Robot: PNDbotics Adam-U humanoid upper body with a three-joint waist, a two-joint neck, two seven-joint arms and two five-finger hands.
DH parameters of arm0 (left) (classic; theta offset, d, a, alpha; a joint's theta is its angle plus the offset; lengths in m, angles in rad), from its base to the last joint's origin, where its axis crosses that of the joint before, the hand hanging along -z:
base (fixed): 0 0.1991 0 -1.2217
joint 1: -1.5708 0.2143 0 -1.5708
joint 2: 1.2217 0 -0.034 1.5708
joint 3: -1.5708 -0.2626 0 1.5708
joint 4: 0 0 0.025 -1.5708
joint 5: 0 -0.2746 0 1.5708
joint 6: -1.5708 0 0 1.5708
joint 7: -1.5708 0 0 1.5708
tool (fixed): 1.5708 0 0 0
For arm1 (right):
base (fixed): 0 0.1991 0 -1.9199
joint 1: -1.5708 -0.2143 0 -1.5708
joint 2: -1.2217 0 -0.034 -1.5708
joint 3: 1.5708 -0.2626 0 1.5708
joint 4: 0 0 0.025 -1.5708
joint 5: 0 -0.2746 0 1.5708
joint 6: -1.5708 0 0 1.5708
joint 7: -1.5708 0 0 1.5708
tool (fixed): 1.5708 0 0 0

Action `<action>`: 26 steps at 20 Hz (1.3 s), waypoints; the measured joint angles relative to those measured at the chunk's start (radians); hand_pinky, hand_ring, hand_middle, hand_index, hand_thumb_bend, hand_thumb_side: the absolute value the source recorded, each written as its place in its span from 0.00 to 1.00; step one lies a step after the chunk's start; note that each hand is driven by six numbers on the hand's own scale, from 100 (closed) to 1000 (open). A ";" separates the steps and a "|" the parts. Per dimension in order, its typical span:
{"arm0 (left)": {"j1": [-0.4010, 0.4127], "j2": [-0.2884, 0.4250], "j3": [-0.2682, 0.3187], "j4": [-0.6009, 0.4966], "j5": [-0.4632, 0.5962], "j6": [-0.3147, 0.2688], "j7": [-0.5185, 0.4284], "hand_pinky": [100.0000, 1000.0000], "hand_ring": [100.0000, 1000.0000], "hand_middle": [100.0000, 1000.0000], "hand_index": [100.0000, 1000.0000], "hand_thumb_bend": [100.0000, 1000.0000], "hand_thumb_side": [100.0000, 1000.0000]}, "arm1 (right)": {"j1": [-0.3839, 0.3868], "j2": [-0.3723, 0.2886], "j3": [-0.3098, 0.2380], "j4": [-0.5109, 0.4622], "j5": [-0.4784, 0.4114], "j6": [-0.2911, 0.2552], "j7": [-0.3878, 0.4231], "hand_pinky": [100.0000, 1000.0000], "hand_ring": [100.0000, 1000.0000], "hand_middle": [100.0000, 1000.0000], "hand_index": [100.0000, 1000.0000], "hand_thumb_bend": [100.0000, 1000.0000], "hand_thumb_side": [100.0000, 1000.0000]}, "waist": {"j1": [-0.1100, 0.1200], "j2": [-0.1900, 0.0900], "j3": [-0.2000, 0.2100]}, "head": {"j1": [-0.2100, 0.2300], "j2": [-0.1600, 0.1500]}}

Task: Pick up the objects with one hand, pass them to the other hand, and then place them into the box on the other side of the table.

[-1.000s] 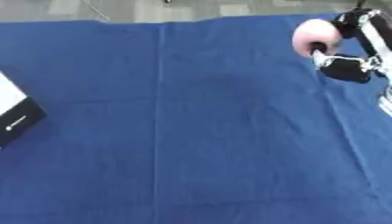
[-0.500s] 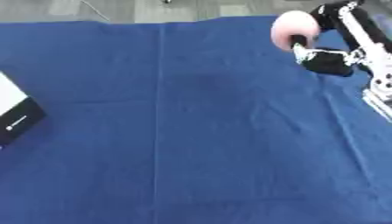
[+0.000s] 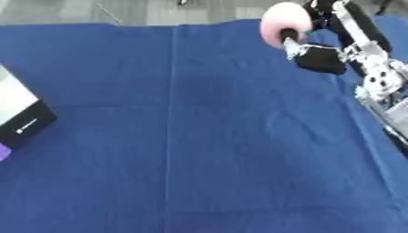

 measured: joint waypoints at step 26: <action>-0.317 -0.190 -0.272 -0.009 -0.136 -0.018 -0.338 0.82 0.64 0.64 0.72 0.14 0.36 | -0.142 0.200 0.149 0.020 -0.004 0.043 -0.073 0.67 0.66 0.44 0.49 0.00 0.01 | 0.023 -0.021 0.018 | -0.010 0.026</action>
